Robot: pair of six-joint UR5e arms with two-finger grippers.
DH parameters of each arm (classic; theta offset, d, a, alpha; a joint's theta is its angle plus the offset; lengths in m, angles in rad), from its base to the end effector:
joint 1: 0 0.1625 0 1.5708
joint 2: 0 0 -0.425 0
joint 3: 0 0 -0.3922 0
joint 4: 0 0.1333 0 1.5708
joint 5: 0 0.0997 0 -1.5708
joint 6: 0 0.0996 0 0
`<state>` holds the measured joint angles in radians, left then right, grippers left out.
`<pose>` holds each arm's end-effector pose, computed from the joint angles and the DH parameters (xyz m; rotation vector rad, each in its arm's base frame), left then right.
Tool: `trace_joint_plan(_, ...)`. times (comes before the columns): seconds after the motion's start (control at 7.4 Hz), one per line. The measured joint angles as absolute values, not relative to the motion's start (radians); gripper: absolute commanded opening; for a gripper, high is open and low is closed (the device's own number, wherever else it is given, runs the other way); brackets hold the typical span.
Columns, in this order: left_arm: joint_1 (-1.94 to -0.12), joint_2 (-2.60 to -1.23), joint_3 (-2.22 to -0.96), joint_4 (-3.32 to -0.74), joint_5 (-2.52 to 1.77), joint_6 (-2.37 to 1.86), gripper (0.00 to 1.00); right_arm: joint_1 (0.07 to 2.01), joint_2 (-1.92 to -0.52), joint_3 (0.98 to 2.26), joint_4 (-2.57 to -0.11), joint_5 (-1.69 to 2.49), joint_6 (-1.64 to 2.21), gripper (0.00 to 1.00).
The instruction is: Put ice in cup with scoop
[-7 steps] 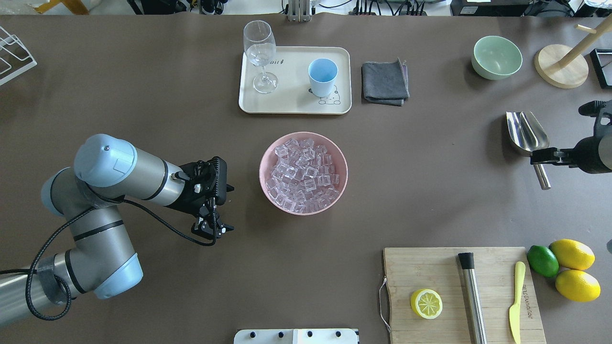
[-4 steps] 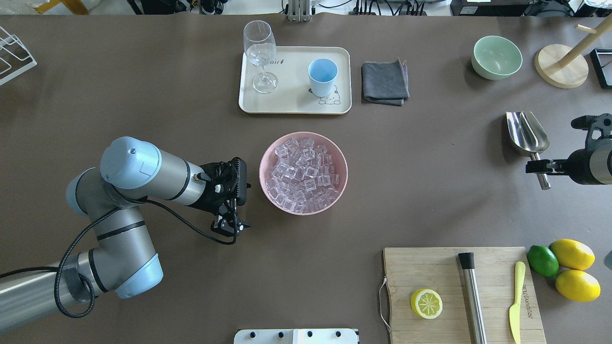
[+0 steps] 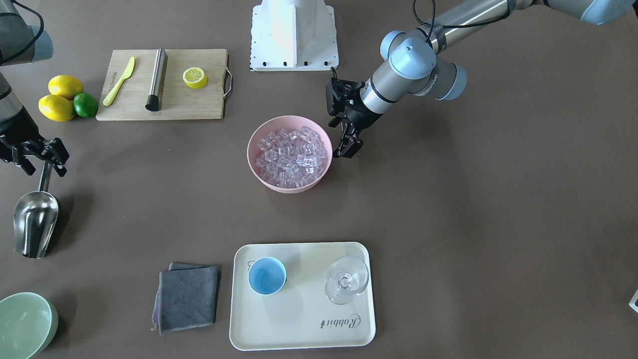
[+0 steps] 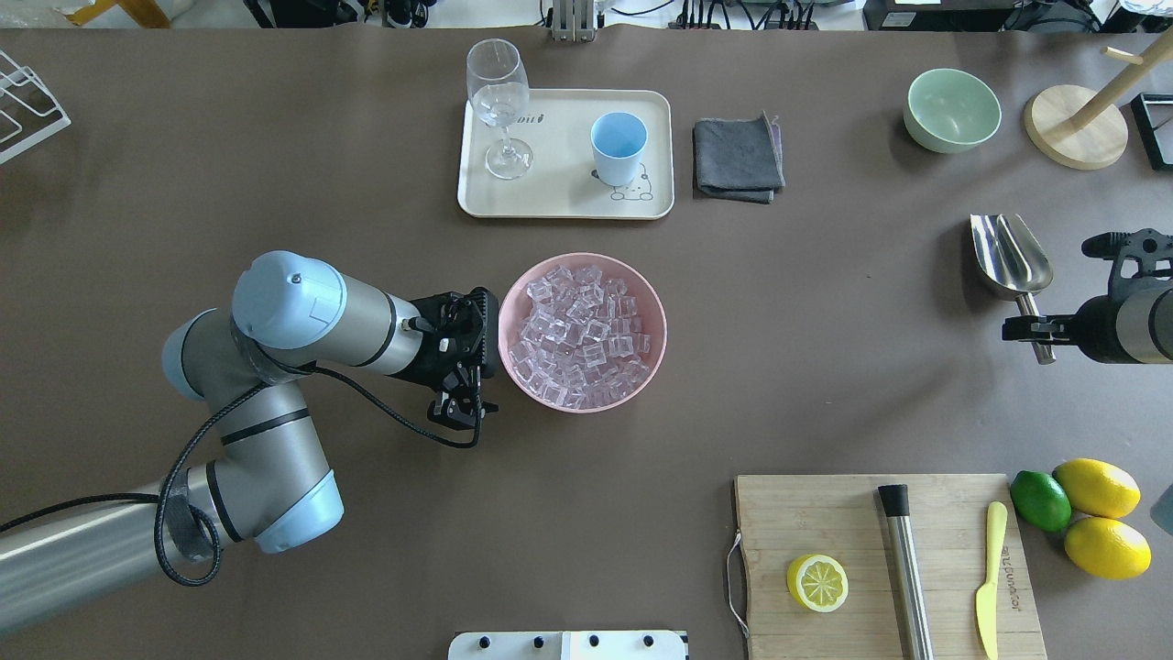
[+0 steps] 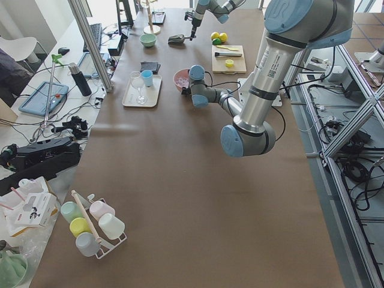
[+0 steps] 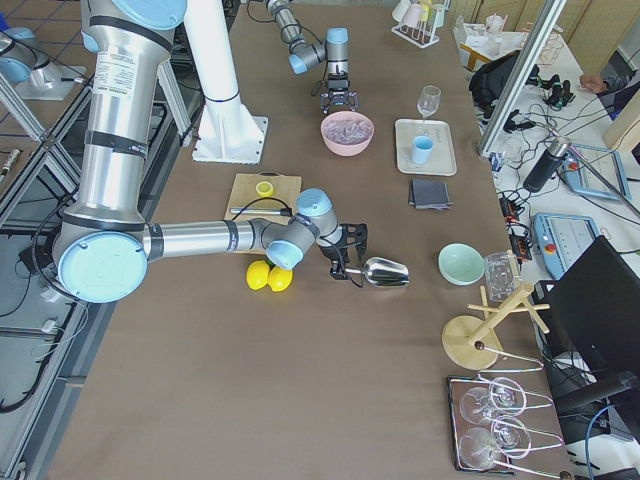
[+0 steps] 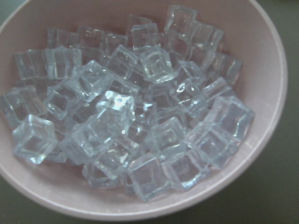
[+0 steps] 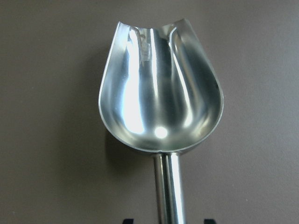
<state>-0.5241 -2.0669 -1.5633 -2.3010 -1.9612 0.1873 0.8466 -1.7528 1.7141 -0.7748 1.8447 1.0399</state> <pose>0.5318 -0.4176 0.2903 1.0332 0.8804 1.2932 -0.2207 -0.4100 0.5968 0.2773 -0.7475 0.1951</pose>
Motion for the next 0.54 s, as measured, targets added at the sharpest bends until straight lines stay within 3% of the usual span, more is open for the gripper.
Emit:
trace_joint_plan(0.27,-0.543,-2.072,-1.544,-2.294,-1.942,0.175,0.99,0.841,-1.756,1.715,-0.775,1.846,1.041,0.45)
trace_joint_plan(0.54,-0.564,-2.094,-1.51,-2.285,-1.965,0.168,0.99,0.836,-1.761,1.715,-0.772,1.847,1.041,0.0)
